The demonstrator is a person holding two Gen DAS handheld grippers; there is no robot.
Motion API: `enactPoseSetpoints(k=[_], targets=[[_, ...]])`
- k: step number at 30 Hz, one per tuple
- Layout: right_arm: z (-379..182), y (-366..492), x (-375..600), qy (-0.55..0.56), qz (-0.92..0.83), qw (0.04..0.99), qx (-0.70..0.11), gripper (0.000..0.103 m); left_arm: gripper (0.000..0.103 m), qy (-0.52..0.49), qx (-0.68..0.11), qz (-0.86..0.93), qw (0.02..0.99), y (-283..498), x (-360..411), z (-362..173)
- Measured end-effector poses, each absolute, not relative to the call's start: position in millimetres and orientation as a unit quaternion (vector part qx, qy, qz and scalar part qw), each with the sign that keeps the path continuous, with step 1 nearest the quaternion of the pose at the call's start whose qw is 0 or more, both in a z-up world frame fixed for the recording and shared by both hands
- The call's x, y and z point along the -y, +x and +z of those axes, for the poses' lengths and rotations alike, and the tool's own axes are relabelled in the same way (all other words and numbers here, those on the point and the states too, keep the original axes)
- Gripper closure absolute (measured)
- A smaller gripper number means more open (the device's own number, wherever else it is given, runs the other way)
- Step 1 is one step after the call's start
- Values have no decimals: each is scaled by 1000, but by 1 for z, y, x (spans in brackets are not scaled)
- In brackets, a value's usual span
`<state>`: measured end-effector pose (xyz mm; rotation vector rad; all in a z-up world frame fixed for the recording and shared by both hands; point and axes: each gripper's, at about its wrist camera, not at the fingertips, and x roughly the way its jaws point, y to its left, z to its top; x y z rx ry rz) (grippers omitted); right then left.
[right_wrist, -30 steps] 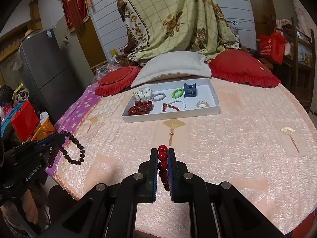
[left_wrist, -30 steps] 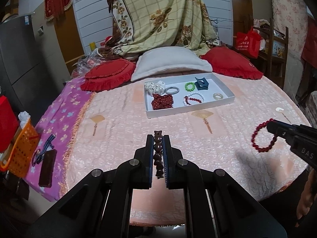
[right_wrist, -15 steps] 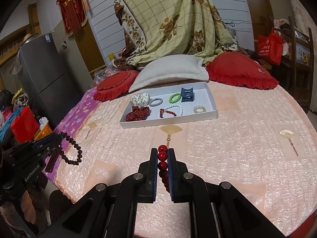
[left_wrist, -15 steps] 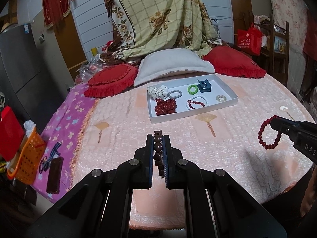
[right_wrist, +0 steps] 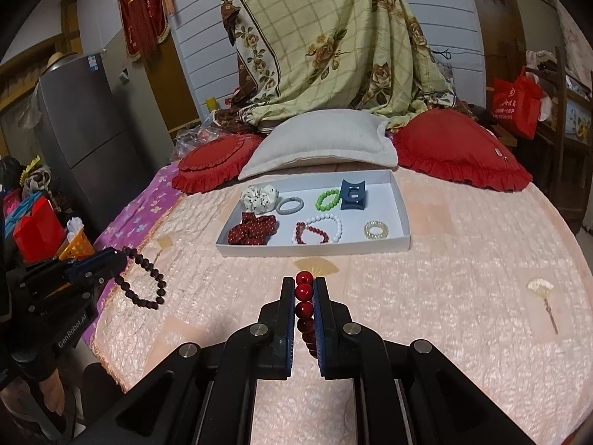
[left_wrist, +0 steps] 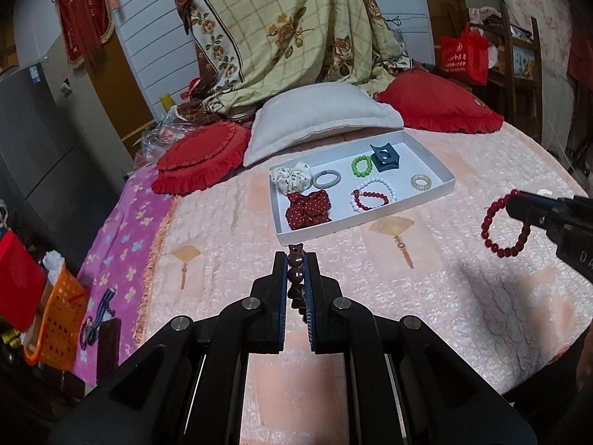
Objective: Organize jewelry
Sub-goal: 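Carry the brown and red bracelets toward the white box with both tools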
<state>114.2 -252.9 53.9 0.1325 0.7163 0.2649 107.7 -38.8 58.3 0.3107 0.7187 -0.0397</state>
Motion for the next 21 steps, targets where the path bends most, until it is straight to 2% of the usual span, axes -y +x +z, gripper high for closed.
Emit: enactPoseSetpoints(k=[21], targets=[[58,215,261,33,97,926,-362,95,96,182,-378,-28,907,212,49,35]])
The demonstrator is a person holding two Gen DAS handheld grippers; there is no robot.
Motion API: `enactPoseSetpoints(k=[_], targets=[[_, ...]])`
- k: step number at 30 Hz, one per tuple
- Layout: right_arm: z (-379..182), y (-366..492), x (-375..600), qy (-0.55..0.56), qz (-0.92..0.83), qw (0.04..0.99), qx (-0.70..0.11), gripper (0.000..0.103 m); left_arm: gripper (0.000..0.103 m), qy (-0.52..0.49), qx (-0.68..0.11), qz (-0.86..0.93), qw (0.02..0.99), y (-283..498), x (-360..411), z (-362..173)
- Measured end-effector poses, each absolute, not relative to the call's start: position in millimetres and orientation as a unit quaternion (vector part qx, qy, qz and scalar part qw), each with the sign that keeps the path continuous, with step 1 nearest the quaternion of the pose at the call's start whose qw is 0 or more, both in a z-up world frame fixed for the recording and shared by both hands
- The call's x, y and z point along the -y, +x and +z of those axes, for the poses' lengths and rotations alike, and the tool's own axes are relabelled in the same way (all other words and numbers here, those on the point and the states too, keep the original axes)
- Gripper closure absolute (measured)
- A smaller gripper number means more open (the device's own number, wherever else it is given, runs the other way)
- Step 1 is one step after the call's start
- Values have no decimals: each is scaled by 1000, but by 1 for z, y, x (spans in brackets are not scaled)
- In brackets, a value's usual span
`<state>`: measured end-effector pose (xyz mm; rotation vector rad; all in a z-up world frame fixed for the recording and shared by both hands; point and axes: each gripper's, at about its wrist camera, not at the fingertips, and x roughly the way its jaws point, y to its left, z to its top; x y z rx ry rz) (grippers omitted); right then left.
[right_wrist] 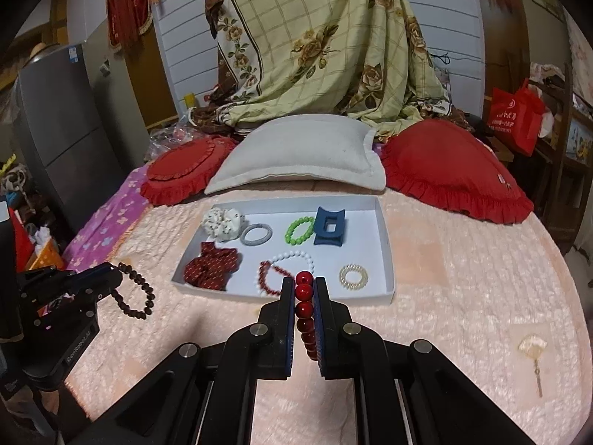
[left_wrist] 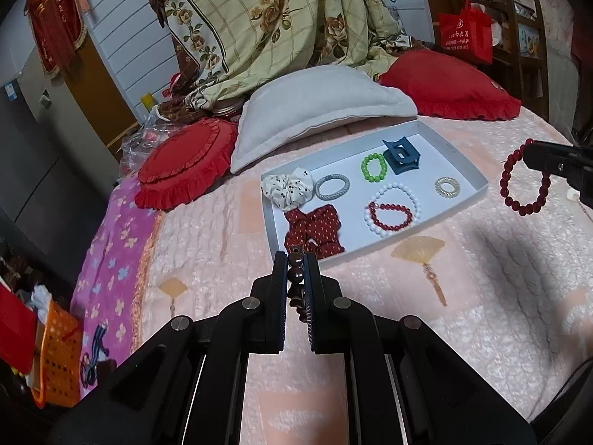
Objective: Organize jewelry
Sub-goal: 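Carry the brown and red bracelets toward the white box with both tools, then lower both bracelets into the box and open both tools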
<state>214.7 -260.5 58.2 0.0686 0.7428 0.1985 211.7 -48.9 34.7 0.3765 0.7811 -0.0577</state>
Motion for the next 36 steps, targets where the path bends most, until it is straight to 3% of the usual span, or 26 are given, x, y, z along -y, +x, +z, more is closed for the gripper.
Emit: enactPoseSetpoints(k=[18,26,36], targets=[[32,326,273,21,69,915,-398,95,96,171,-415,-49,892,307,58,3],[5,376,282,58,79,895,-435,95,96,98,-433,-111,889,357,67,7],[-37,410,284,55,67,878,-471,95,96,62,-486,-118,864,392,73,-50]])
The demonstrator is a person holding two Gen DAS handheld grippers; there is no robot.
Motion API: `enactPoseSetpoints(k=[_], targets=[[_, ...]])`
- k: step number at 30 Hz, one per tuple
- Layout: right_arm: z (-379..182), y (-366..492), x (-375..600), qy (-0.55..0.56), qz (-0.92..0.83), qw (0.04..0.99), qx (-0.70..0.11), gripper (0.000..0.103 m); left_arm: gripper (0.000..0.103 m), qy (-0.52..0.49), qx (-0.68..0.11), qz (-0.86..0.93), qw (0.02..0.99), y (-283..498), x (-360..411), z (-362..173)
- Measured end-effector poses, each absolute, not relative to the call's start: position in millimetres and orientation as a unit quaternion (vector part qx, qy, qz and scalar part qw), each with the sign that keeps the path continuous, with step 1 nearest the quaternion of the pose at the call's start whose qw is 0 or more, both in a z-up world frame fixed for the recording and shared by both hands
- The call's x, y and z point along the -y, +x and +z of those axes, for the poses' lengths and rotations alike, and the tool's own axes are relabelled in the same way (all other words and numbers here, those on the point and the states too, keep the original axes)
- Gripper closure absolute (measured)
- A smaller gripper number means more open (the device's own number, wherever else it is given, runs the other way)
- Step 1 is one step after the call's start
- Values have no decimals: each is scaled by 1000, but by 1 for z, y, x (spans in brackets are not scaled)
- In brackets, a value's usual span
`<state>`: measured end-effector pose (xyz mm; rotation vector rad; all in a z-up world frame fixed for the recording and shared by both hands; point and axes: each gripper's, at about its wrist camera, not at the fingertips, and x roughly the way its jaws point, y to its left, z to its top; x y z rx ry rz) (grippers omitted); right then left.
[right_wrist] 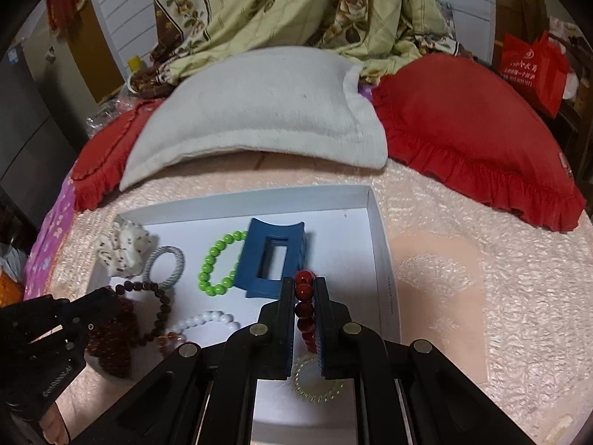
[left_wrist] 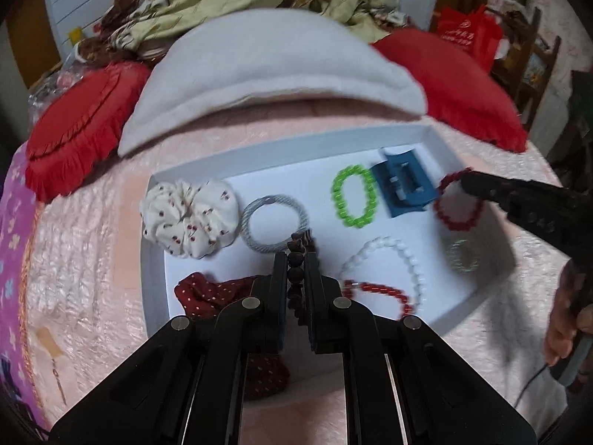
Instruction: Organize jewelry
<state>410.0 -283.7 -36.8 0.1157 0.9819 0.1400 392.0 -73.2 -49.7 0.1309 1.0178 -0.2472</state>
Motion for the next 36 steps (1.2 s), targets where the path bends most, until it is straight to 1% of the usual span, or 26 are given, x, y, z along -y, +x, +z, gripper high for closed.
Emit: enactPoseSetpoints(k=[7,13,14,15,16,17,18,19,24,28,32,36], targets=[[-61,422,295,68,55,867,-490,95,96,71,-491,-106,862,398,68,-67],[-66,422,300,73,49,864,-496,95,94,70,-501,-109,856,397,70,-75],[-65,421,300,73,48,864,-496,93,93,71,-499,-110,857,395,71,-74],[-63,421,300,71,46,864,-496,90,89,71,-498,-111,857,394,71,-72],[-60,419,300,67,42,866,-493,80,85,70,-498,-113,857,393,71,-70],[-58,417,300,64,39,869,-489,68,77,65,-495,-117,858,389,70,-67],[-53,413,300,62,34,874,-481,64,71,63,-493,-119,860,387,71,-65],[-50,409,301,60,31,878,-474,62,70,60,-487,-122,863,382,71,-60],[-38,390,296,51,32,881,-468,62,69,60,-469,-124,872,368,68,-39],[-39,363,271,21,60,879,-472,62,68,65,-444,-104,888,340,58,-14],[-52,340,237,-17,88,872,-481,62,59,70,-420,-76,902,305,42,-1],[-68,333,215,-32,96,864,-493,62,58,76,-408,-54,908,277,28,3]])
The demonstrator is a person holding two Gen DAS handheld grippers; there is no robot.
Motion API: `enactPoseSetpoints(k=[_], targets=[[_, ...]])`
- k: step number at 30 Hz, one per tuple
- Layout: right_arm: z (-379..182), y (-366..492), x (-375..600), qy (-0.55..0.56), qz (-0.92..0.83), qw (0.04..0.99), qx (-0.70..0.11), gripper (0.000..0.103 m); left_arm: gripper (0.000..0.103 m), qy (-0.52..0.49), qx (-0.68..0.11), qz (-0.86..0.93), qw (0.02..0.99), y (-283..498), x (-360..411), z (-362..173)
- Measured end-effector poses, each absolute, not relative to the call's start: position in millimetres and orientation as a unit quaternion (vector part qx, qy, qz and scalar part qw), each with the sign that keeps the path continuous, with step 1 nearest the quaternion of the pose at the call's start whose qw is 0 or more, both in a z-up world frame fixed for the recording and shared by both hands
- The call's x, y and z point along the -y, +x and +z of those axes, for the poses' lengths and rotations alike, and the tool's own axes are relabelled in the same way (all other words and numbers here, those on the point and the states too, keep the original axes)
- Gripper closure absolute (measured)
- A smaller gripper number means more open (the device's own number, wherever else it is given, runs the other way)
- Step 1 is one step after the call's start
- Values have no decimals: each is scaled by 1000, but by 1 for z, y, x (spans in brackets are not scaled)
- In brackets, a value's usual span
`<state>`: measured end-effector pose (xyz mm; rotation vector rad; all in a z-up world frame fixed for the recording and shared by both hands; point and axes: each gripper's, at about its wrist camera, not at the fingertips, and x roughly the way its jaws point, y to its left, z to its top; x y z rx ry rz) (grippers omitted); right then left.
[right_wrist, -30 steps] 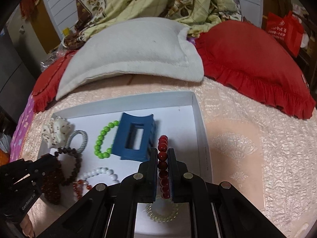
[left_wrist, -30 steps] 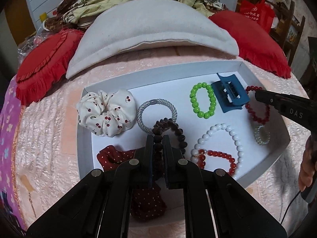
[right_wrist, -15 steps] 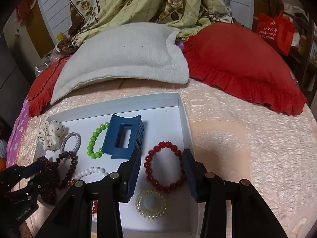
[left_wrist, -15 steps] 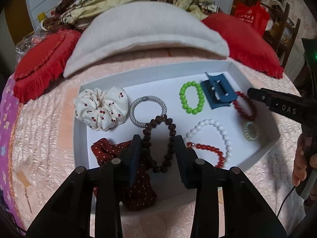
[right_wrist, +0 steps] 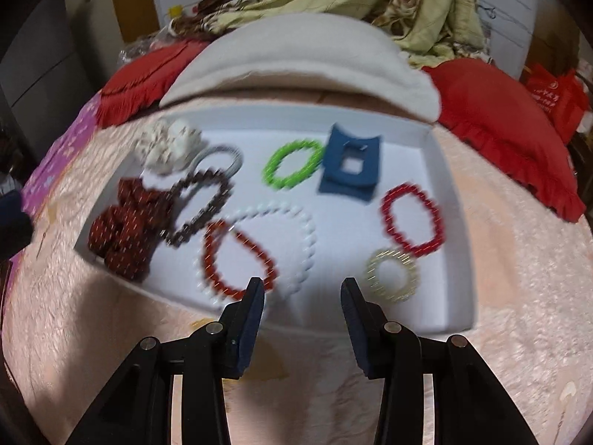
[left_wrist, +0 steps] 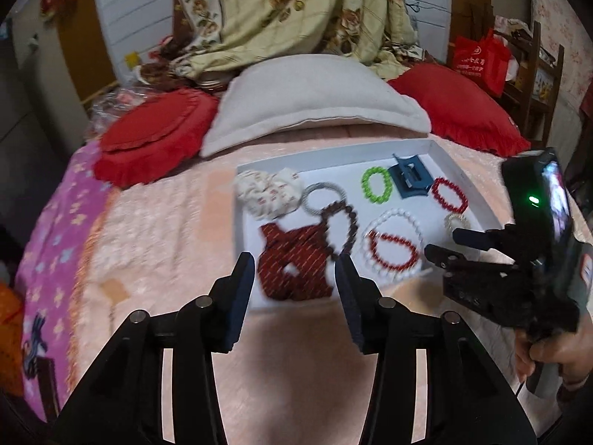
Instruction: Organize jewelry
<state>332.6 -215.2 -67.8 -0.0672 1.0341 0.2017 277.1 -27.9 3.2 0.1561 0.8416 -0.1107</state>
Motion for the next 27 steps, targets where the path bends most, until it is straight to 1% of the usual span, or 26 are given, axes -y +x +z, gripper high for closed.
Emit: enactPoseSetpoints(k=[5,13,17,22,23,25,27], targets=[[-70,334,217,-1,101,859,-503,62,58,65,-395,-34,916,249,8,7],[-67,327,214,8,95,861,-500,62,58,36,-374,-12,926,220,-9,18],[-54,318,220,23,88,870,-484,62,58,47,-352,7,935,203,-11,28],[-30,285,229,36,85,884,-458,62,57,50,-326,24,944,181,-14,39],[-28,278,231,38,84,885,-456,62,56,50,-322,24,945,176,-15,41],[-25,262,234,43,83,887,-452,62,51,52,-309,32,949,167,-14,46],[-21,245,237,49,82,889,-448,62,39,55,-290,43,955,157,-15,51]])
